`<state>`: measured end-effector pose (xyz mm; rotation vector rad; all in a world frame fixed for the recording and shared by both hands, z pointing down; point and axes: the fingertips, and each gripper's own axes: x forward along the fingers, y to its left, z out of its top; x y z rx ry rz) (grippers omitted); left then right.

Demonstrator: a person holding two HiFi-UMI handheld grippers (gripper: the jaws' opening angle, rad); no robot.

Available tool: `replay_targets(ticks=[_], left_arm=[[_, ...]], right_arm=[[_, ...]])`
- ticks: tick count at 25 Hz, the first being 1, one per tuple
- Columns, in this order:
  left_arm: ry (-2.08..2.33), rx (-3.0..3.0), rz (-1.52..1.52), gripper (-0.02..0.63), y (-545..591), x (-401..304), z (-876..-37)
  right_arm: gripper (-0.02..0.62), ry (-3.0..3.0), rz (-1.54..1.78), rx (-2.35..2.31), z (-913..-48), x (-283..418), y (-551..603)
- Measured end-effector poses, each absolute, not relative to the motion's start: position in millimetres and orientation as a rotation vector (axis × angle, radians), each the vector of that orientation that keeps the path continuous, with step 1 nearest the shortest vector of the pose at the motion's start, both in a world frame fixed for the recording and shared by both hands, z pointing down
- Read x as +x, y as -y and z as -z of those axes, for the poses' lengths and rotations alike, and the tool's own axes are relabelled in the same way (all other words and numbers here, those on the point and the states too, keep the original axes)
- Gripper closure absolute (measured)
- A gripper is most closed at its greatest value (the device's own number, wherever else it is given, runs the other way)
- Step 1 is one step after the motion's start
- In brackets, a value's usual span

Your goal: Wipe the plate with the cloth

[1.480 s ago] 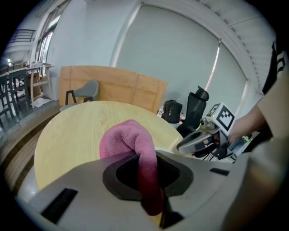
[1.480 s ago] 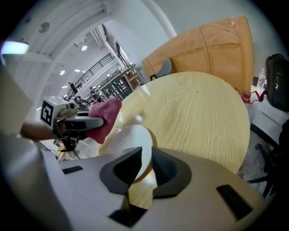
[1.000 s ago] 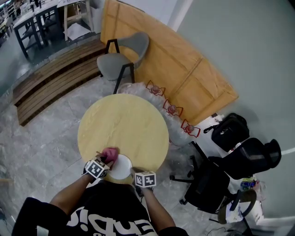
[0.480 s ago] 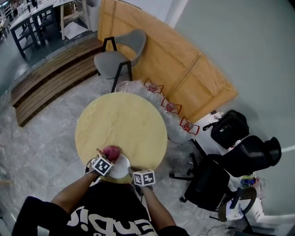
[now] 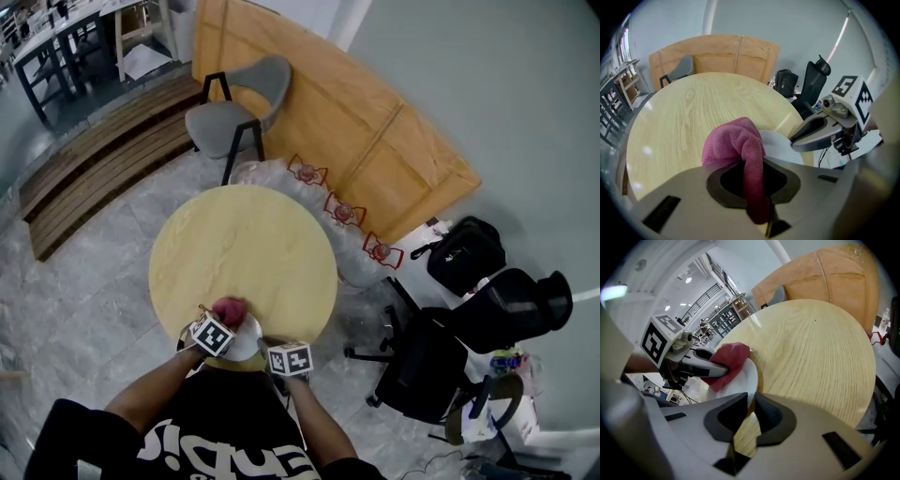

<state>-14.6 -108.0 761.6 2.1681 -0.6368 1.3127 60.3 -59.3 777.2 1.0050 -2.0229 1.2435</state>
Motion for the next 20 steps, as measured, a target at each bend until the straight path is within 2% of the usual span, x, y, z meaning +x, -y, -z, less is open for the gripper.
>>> replay_targets(ticks=[20], left_arm=[[0.583,2.167,-1.289,0.545,95,15,-765]], right_arm=[[0.543,2.012,-1.242,1.039,-778,61,60]])
